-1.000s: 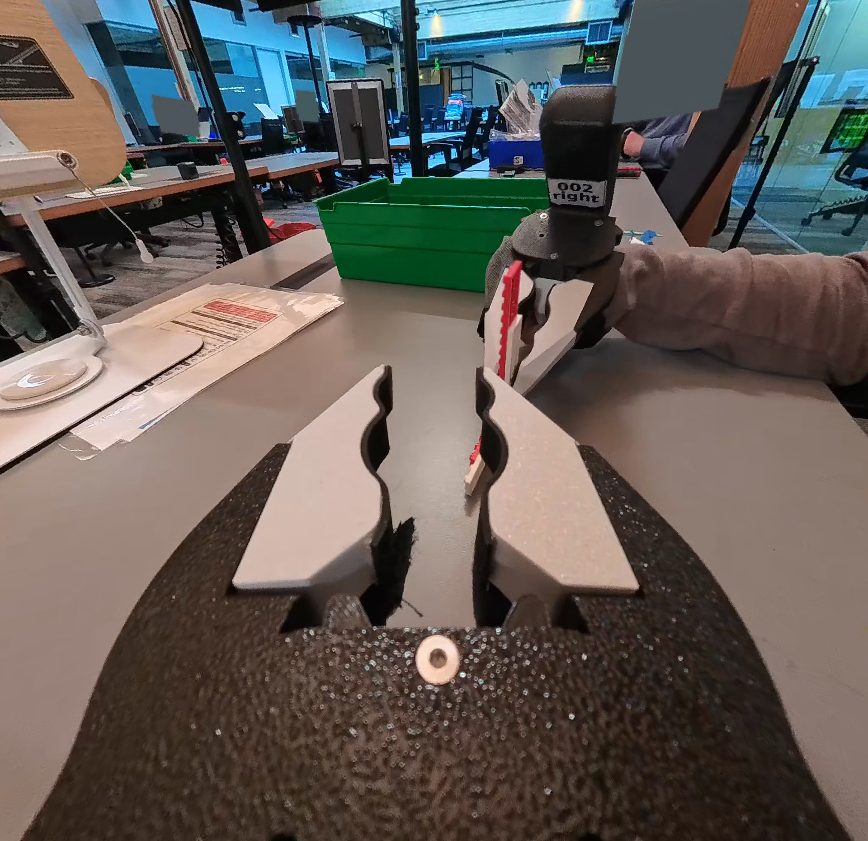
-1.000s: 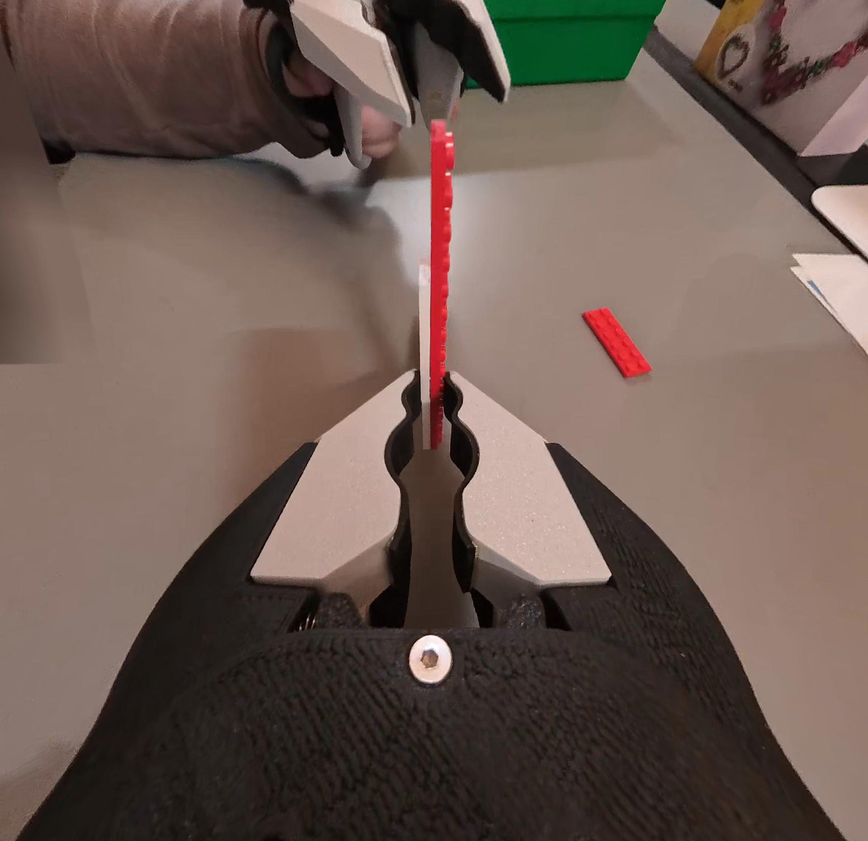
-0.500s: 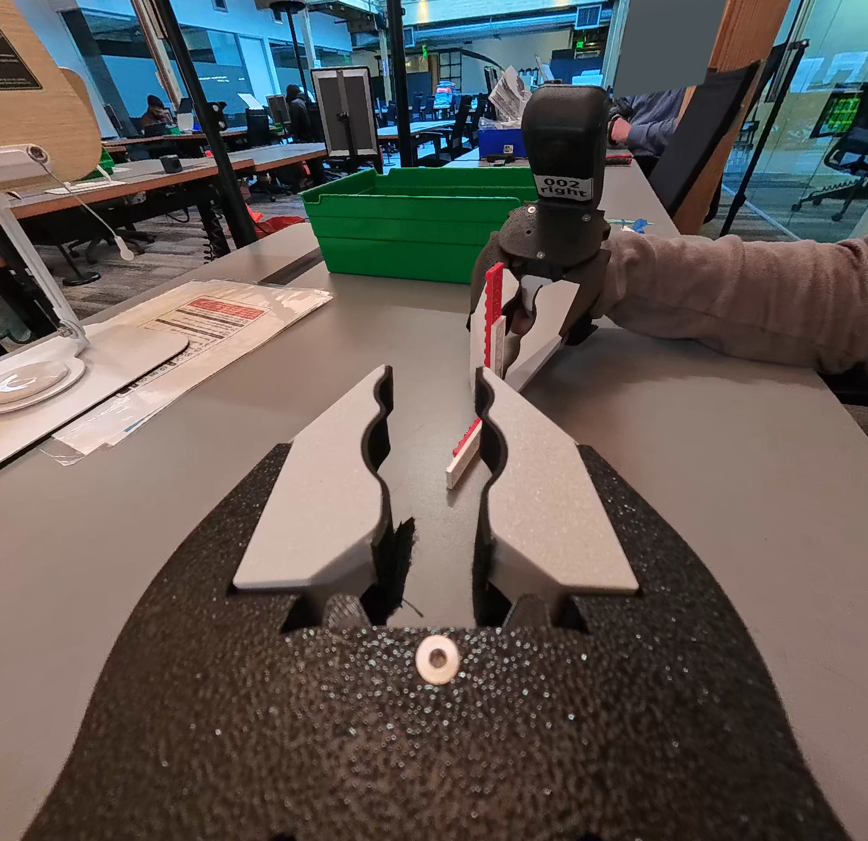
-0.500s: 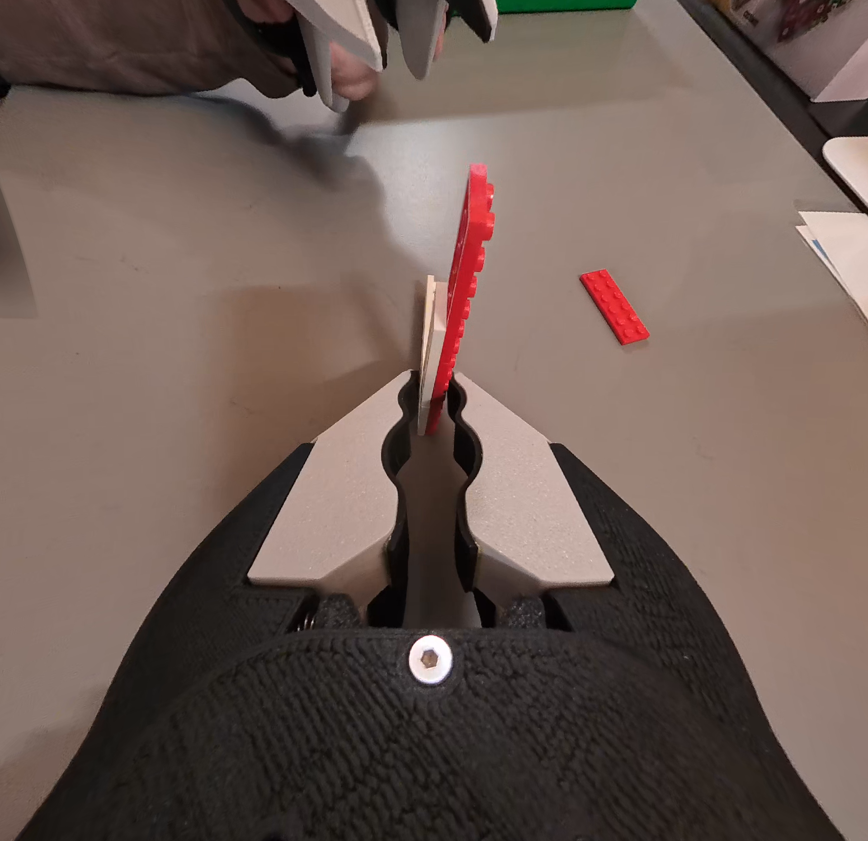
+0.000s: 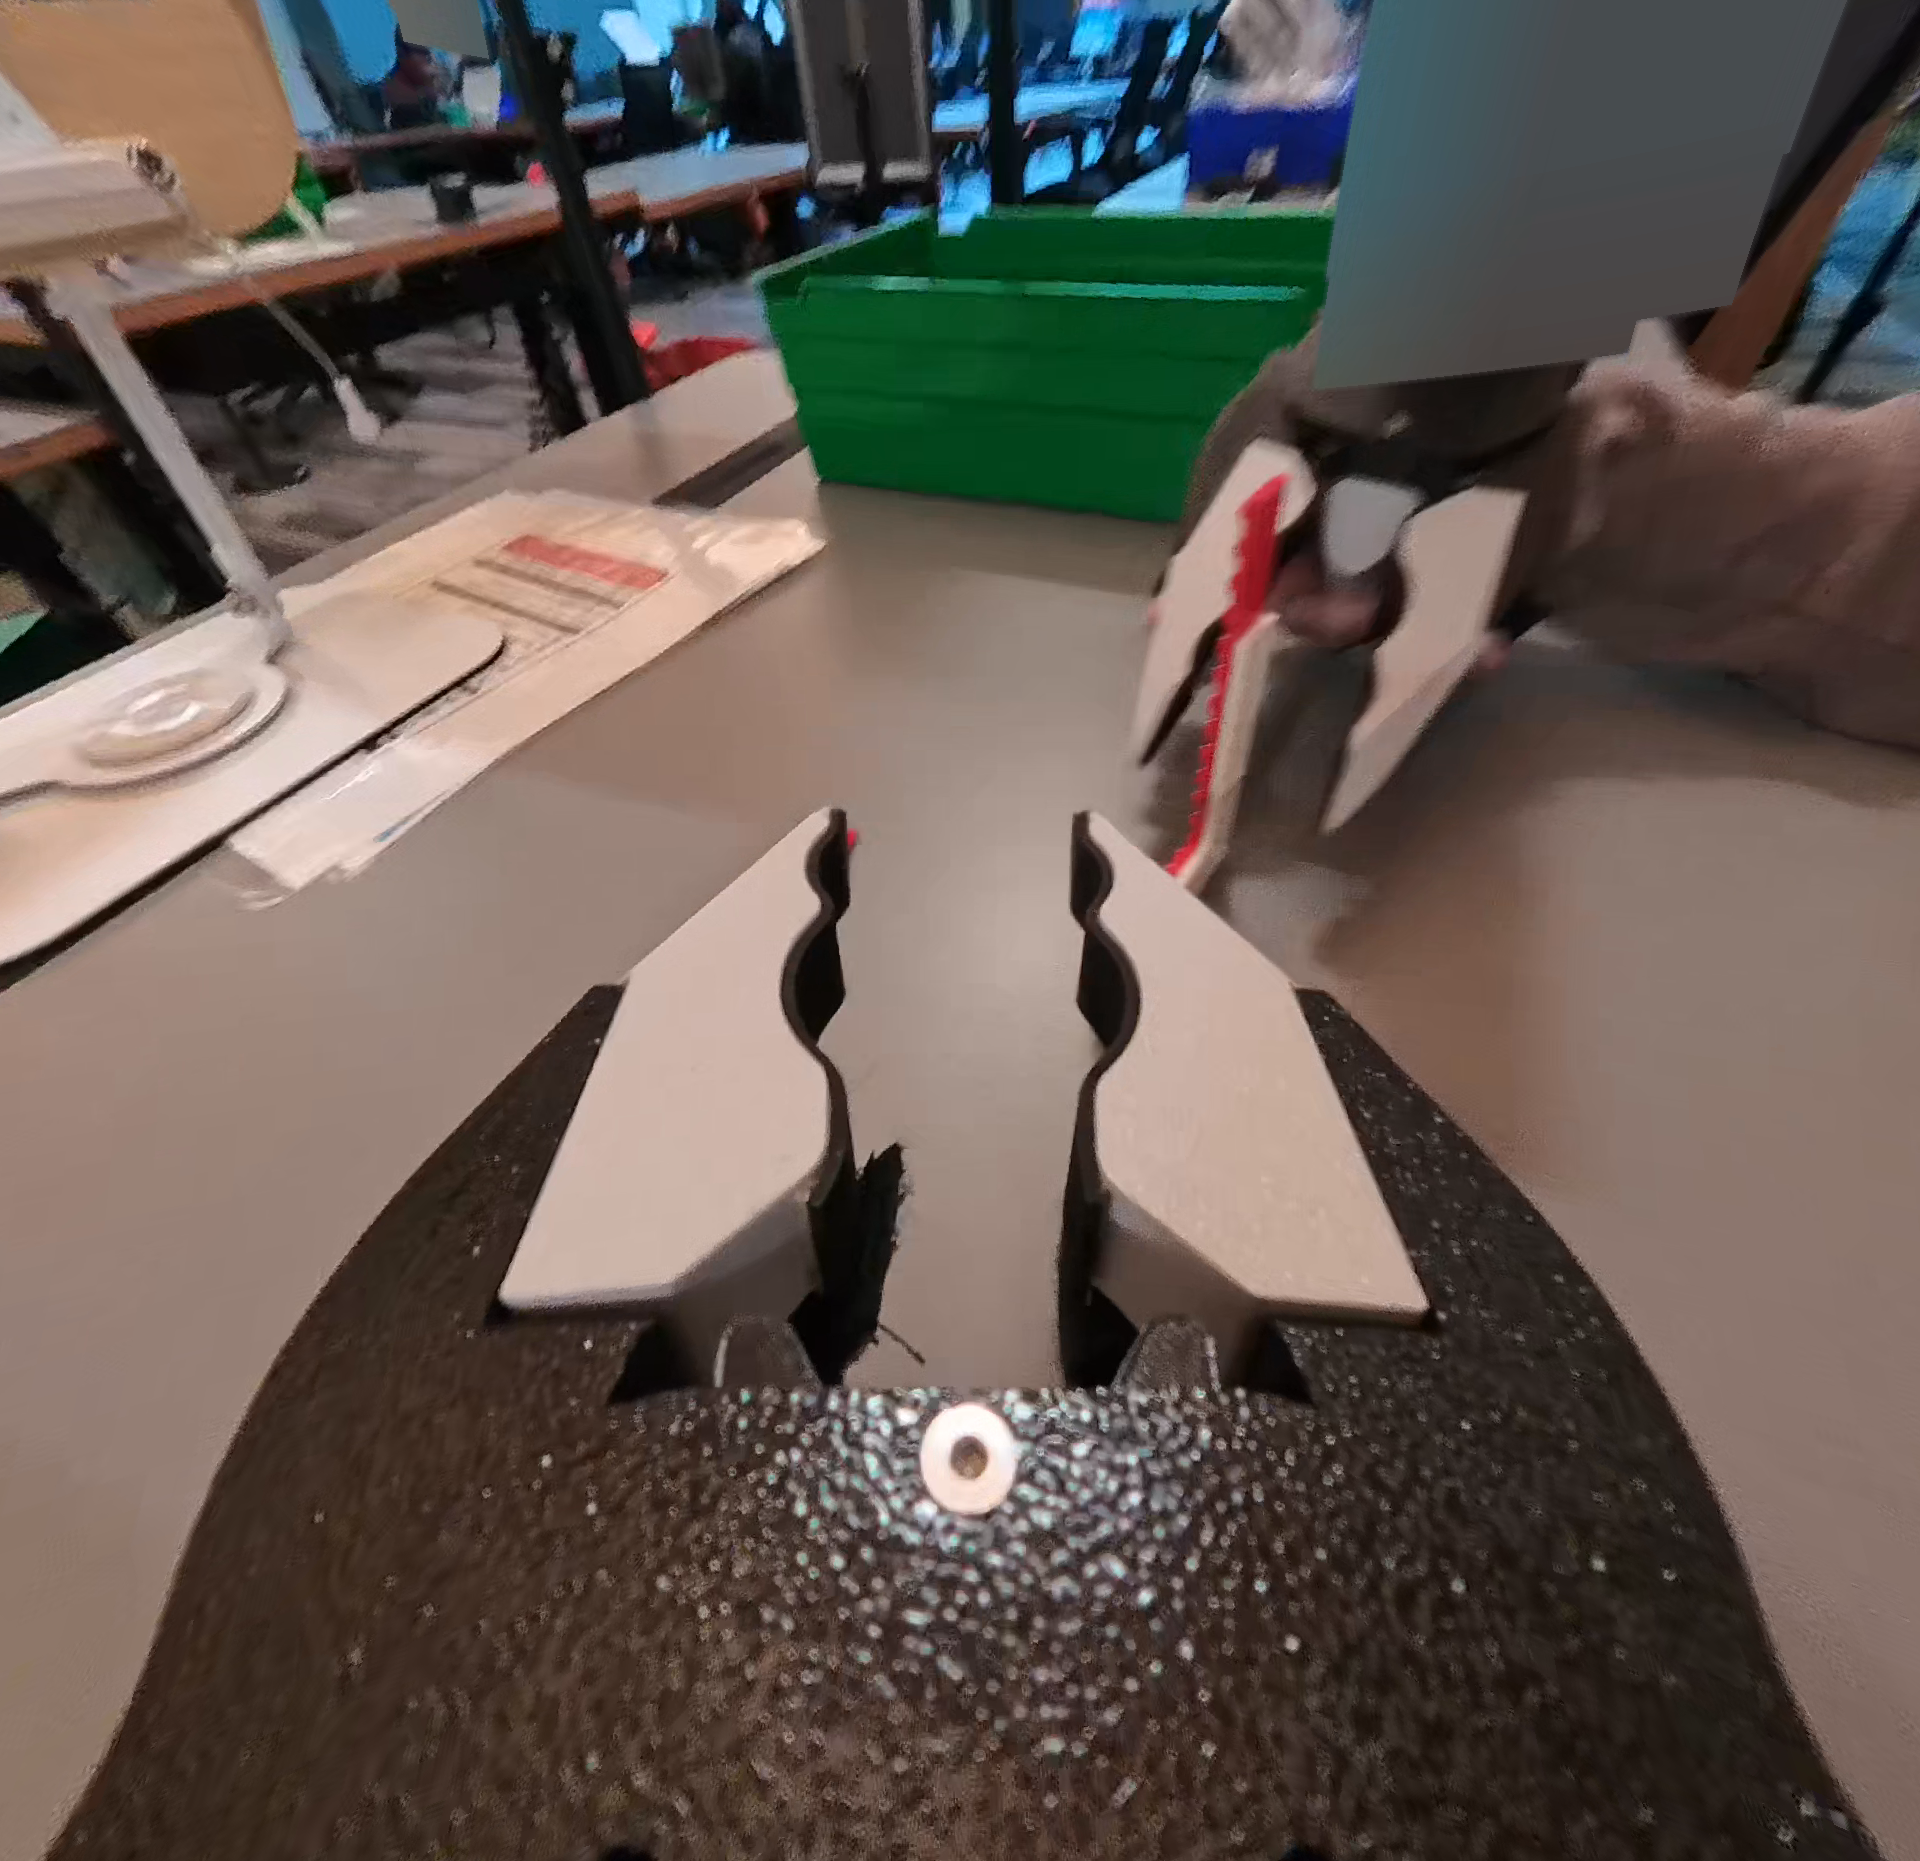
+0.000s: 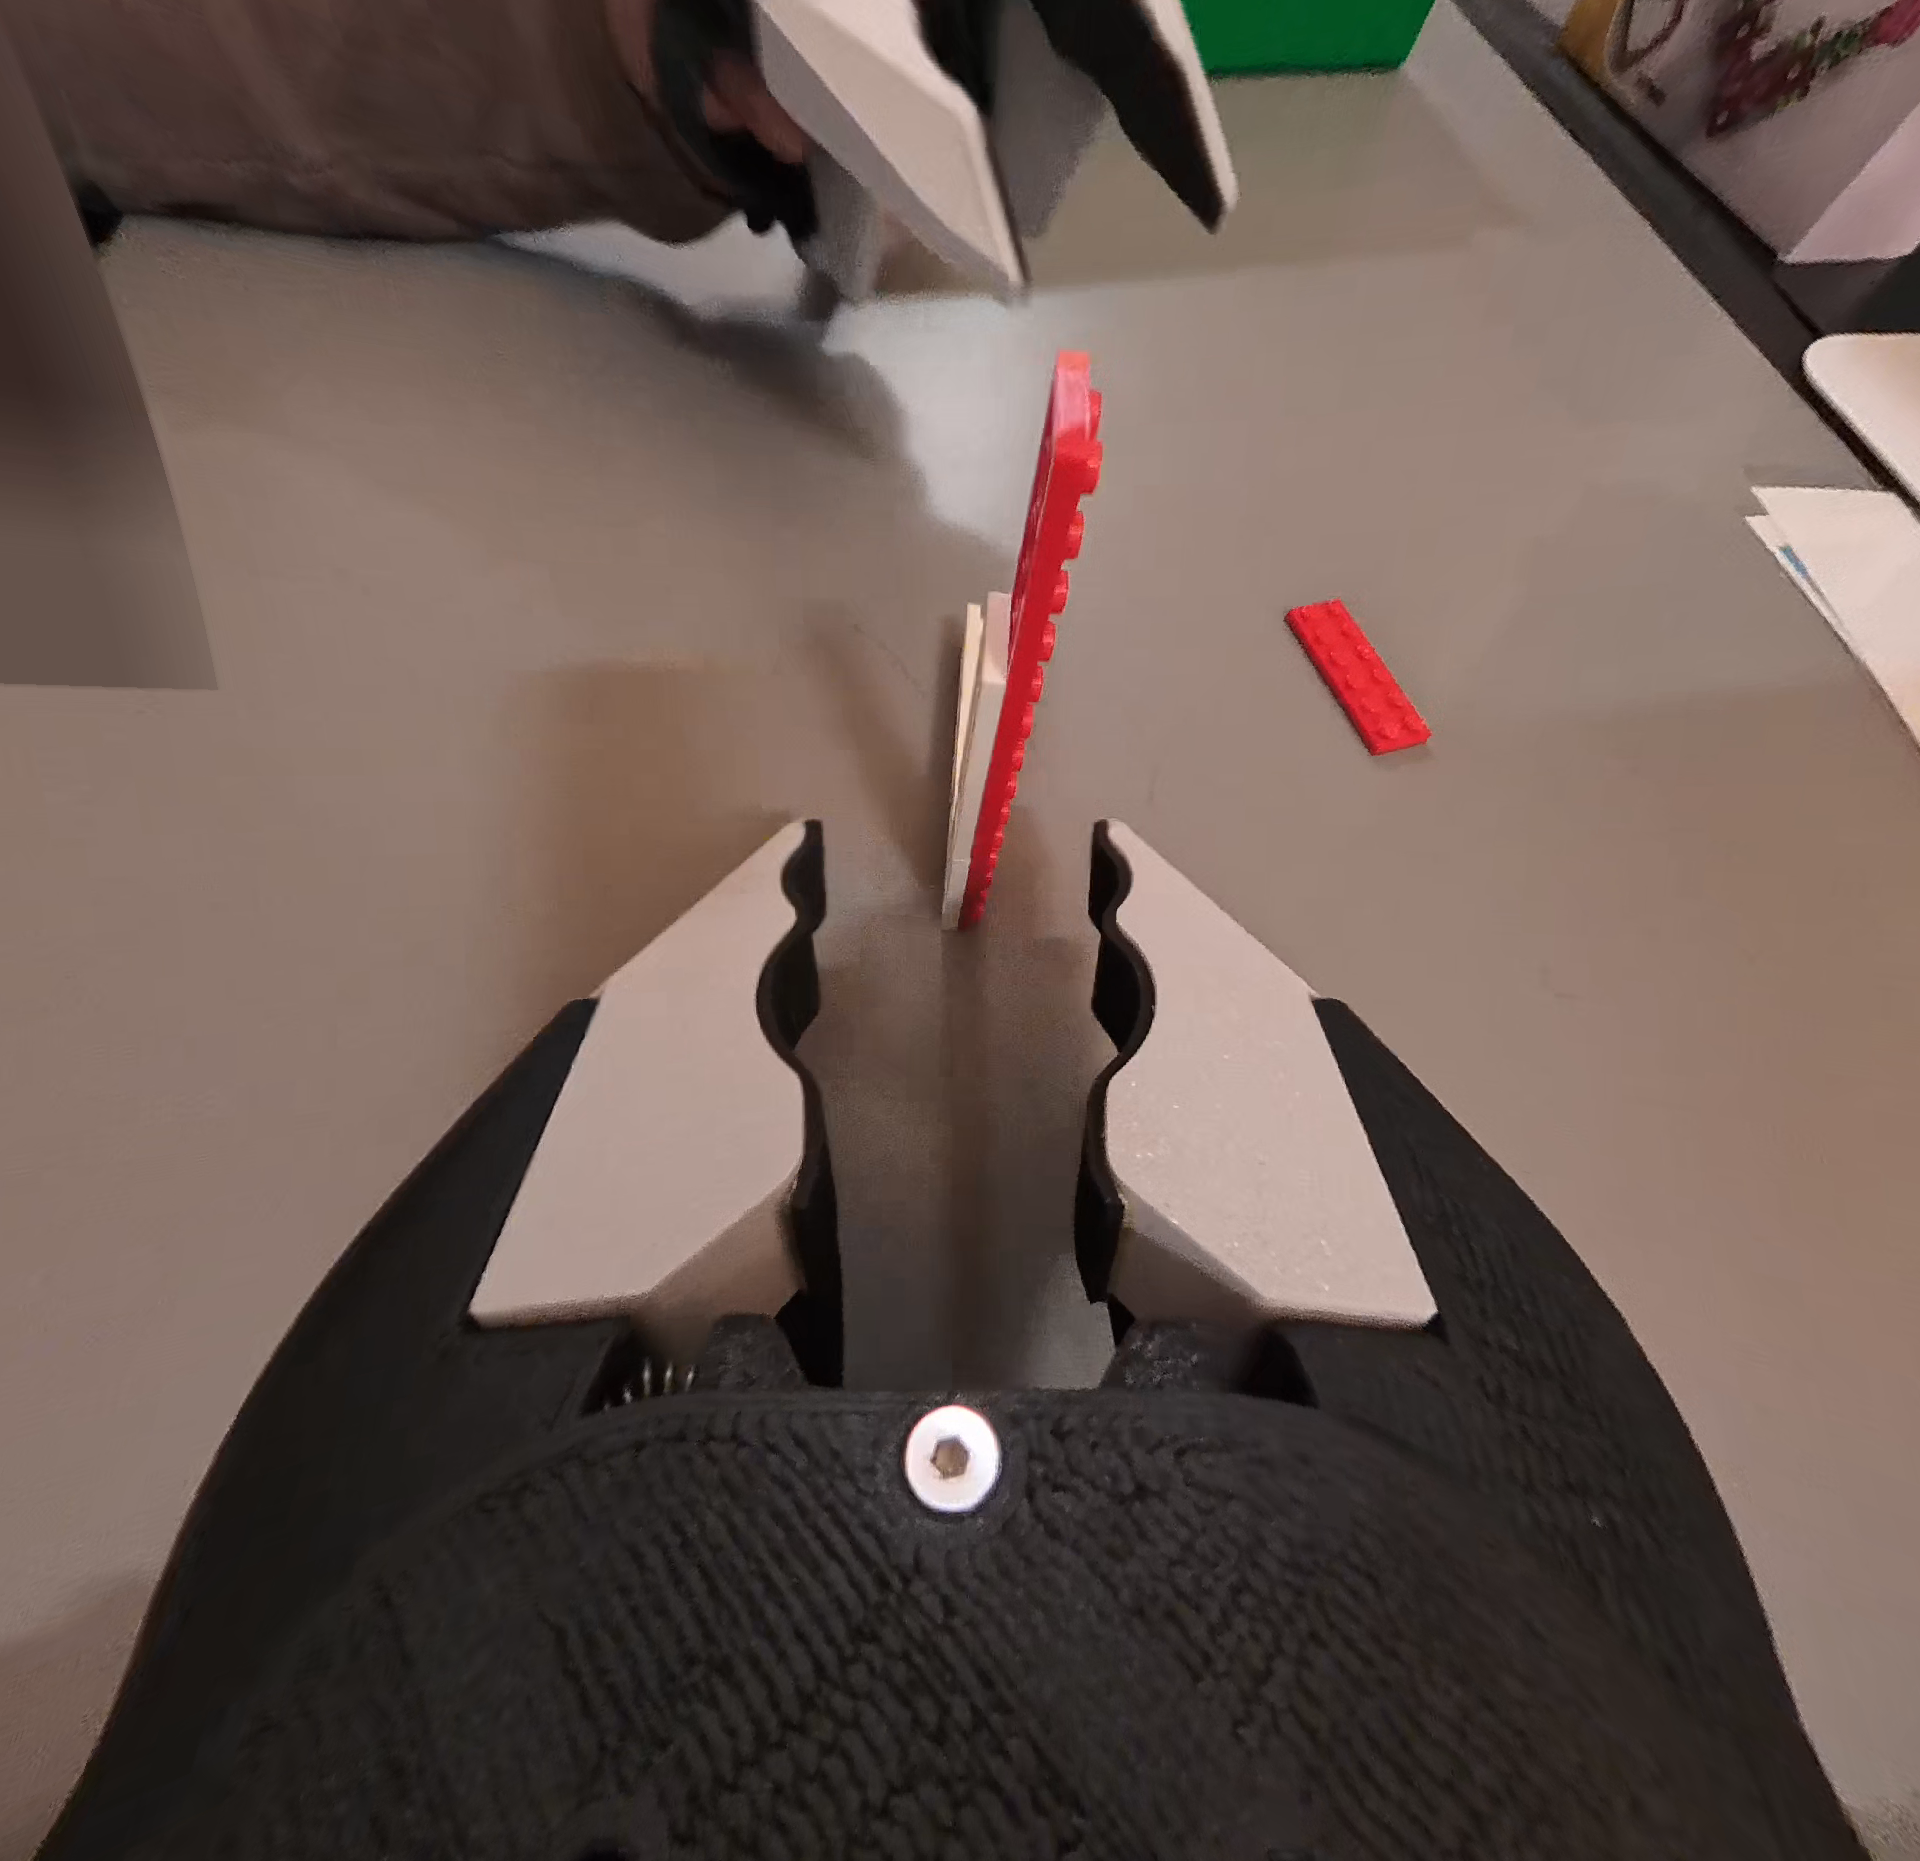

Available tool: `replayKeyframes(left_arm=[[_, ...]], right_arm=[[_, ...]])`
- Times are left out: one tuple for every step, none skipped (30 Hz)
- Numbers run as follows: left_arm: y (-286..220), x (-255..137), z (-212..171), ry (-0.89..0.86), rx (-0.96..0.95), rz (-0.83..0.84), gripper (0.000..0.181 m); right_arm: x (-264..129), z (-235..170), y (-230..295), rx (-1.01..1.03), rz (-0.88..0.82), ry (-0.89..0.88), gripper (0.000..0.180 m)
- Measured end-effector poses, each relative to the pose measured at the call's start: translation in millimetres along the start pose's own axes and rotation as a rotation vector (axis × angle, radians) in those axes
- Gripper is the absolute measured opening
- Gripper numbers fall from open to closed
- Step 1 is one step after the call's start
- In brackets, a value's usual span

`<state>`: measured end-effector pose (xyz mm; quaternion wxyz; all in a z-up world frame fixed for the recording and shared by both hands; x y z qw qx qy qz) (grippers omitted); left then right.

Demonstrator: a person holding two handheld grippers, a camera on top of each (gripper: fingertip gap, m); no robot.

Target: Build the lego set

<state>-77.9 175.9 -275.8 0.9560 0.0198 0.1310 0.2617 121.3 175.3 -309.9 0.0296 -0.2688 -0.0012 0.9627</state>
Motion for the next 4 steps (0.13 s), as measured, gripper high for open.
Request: replayKeyframes(left_arm=[[7,6,-2,0.042,-0.008,0.021,0.042],[13,13,-6,0.093,-0.025,0.032,0.045],[19,21,-11,0.155,-0.047,0.03,0.049],[25,28,-19,0.218,-0.065,0.029,0.051]], right_arm=[[-5,1,1,0.008,0.012,-0.019,0.052],[-10,1,1,0.019,0.027,-0.034,0.054],[-15,2,2,0.033,0.042,-0.048,0.057],[-20,2,3,0.051,0.06,-0.058,0.061]])
Point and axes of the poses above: each gripper's, where its closed fingertips meet, x out along the fingers, z out of its top, y = z × x across the jaws, the point moved 7 cm from there along -x, back along the fingers, and after that the axes turned 3 degrees about x, right-handed, at the moved point
